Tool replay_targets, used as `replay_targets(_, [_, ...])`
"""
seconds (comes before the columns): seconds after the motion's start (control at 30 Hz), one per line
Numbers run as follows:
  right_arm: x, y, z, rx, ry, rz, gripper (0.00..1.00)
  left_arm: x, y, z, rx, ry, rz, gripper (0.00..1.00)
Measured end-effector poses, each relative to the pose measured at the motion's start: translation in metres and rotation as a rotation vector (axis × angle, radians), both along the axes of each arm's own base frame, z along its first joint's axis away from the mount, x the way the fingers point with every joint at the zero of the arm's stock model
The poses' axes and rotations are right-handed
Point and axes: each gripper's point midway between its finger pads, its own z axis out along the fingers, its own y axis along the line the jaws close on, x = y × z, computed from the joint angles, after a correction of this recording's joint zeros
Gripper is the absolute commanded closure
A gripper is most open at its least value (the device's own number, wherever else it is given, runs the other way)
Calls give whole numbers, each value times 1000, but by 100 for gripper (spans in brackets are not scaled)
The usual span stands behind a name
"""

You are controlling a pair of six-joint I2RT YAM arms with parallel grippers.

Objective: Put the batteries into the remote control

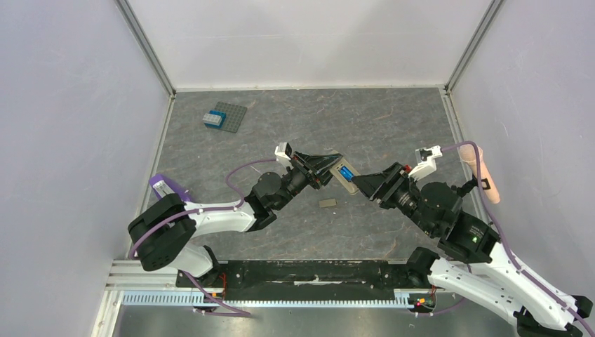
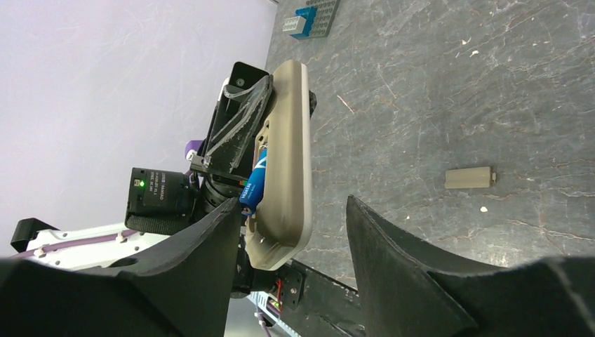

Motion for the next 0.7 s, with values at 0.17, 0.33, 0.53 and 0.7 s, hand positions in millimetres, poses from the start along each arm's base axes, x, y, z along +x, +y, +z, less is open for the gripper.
replay_targets(0.17, [1, 2, -2, 6, 5, 2, 43, 0, 0, -1, 5, 3, 0, 98])
replay_targets(0.33, [1, 3, -3, 4, 7, 3, 45, 0, 0, -2, 16, -7, 3, 98])
replay_targets(0.53, [2, 5, -5, 0, 15, 5, 50, -1, 0, -2, 63, -43, 15, 98])
replay_targets(0.7, [2, 8, -8, -2, 24, 14, 54, 0, 1, -4, 89, -44, 26, 98])
